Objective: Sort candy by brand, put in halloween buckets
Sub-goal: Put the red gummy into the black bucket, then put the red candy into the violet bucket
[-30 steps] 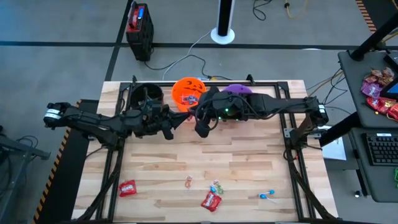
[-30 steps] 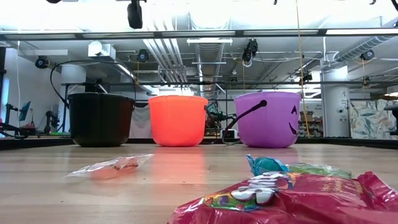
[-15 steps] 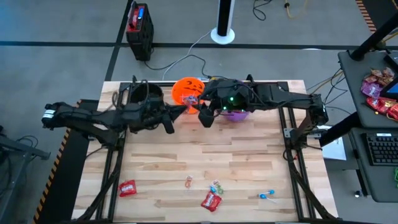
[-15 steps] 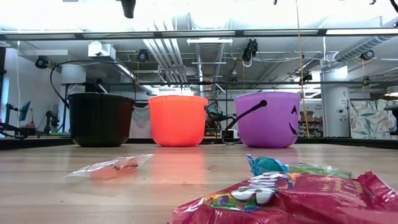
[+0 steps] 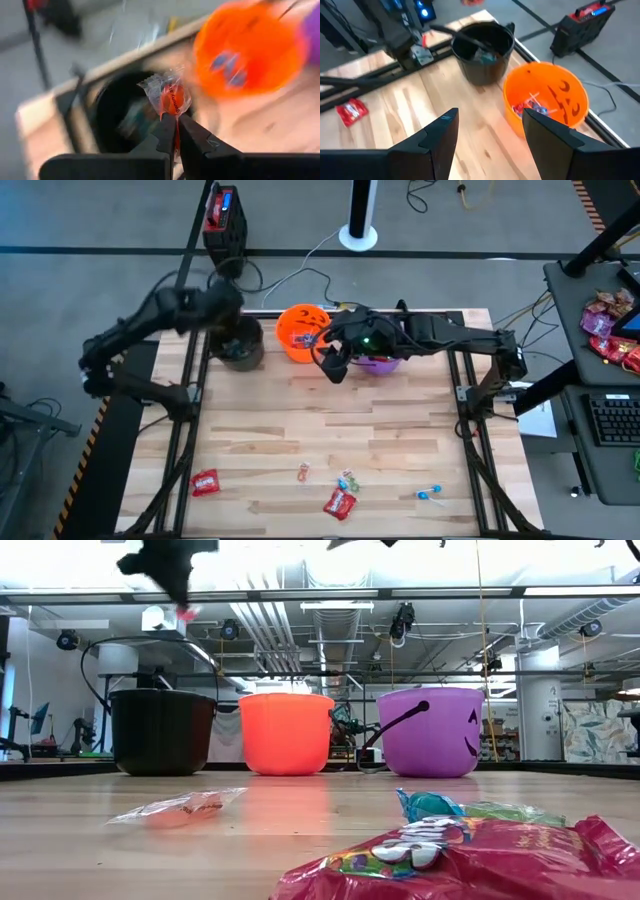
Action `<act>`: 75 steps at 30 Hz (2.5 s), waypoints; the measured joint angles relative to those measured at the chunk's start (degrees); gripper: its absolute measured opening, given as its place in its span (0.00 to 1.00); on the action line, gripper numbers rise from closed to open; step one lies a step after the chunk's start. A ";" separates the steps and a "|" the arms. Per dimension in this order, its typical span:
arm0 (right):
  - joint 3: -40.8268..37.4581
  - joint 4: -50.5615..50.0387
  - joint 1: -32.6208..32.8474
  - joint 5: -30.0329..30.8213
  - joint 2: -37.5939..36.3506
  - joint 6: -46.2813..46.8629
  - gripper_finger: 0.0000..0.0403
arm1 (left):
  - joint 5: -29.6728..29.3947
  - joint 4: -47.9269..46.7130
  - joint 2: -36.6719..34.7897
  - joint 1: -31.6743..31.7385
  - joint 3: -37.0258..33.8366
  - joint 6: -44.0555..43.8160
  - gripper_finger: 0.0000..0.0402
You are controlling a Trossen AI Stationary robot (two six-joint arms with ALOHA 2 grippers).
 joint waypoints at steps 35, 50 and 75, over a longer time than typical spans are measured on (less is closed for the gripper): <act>-7.10 -17.91 12.41 -14.10 -0.15 15.44 0.54 | 4.10 -5.09 6.77 10.01 2.47 15.03 0.24; -35.50 20.93 32.28 -19.83 -0.02 27.74 0.48 | 6.02 13.45 -6.35 -34.26 2.09 13.92 0.24; -16.73 13.67 34.39 -16.50 25.06 7.15 0.29 | -12.44 16.39 -0.25 -51.12 1.70 9.47 0.24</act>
